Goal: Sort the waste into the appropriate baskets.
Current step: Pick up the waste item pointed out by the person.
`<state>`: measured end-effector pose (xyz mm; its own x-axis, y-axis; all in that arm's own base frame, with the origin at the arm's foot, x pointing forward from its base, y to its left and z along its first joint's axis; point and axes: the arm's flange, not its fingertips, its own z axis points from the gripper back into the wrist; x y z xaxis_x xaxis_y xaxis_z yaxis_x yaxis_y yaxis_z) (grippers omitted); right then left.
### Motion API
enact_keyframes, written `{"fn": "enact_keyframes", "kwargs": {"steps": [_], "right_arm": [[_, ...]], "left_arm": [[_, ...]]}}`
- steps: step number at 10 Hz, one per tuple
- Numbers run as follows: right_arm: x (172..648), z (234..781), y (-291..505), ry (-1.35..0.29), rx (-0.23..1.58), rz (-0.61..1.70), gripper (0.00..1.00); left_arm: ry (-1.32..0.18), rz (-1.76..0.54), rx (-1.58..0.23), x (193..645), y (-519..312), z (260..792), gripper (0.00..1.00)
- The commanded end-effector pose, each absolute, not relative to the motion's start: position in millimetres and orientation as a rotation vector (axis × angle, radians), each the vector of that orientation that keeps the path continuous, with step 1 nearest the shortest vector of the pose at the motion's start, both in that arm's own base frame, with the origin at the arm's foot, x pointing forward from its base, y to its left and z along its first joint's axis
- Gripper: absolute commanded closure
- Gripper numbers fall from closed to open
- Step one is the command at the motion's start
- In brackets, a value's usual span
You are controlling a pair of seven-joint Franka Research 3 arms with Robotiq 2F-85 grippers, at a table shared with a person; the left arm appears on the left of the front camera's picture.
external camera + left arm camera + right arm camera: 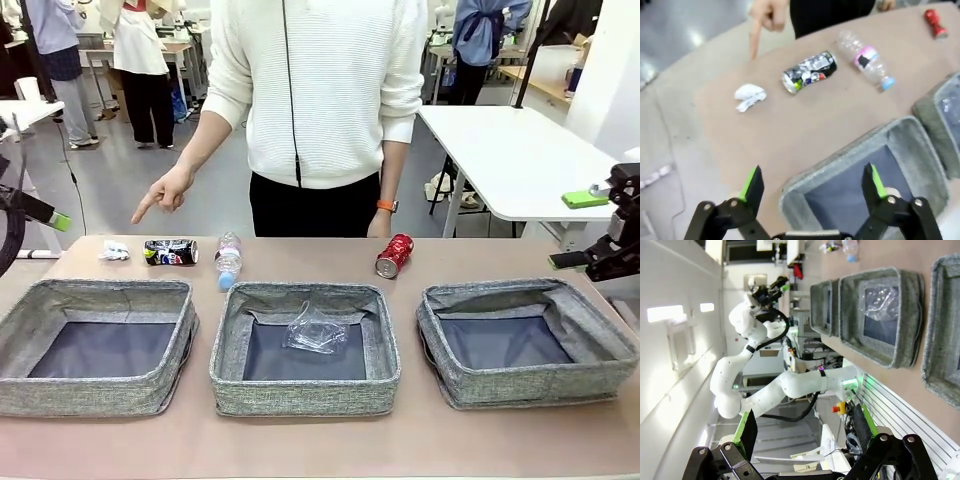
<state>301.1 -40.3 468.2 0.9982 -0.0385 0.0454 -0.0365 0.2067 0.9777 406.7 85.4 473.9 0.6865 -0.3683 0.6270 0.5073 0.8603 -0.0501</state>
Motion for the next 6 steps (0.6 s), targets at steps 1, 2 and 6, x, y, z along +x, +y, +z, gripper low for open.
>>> {"fn": "enact_keyframes", "kwargs": {"steps": [1, 2, 6], "right_arm": [[301.4, 473.6, -38.2, -0.059, 1.382, -0.020, 0.00], [301.4, 473.6, -38.2, -0.059, 1.382, -0.020, 0.00], [301.4, 473.6, -38.2, -0.059, 1.382, -0.020, 0.00]], "left_arm": [[-0.686, -0.482, -0.397, 385.9, 100.2, 483.1, 0.00], [-0.649, -0.495, -0.228, 406.7, 85.4, 473.9, 0.00], [-0.424, -0.360, -0.210, 516.4, 87.2, 476.5, 0.00]]}}
